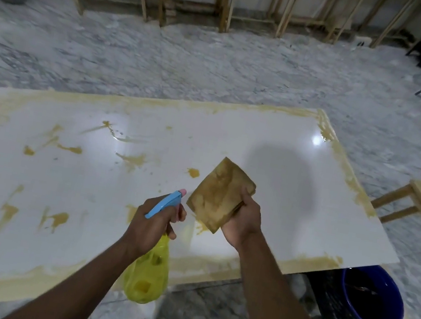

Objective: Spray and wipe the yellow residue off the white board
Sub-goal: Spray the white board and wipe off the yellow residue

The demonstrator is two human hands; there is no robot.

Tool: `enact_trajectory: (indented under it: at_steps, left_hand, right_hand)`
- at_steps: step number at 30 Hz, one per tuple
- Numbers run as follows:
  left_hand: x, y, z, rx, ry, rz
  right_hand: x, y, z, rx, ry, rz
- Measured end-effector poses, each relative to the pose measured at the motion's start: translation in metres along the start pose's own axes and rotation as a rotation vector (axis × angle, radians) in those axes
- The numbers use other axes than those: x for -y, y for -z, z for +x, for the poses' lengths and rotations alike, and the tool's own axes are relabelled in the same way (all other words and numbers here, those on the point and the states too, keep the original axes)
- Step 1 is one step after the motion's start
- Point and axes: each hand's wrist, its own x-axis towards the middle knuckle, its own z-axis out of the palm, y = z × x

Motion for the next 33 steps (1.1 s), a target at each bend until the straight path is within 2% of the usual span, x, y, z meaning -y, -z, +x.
enact_trajectory:
  at_steps: [7,12,20,26,33]
  left_hand:
    - [0.012,0.028,0.000,-0.031,0.011,0.154]
    - [0.013,0.035,0.008,-0.027,0.003,0.151]
    - [0.000,0.029,0.031,-0.129,-0.019,0.178]
    - [-0.004,0.013,0.070,-0.160,-0.003,0.077]
    - [-0.032,-0.016,0.139,-0.176,0.037,-0.050]
  right_hand:
    - [-0.019,-0.033,0.019,0.083,-0.025,0.082]
    - [-0.028,-0.043,0.031,0.135,-0.036,0.044]
    - [-0.019,-0.054,0.043,0.189,-0.047,0.052]
    - [0.001,-0.045,0.073,0.116,-0.141,0.010]
    - [0.065,-0.016,0.147,-0.050,-0.114,-0.141]
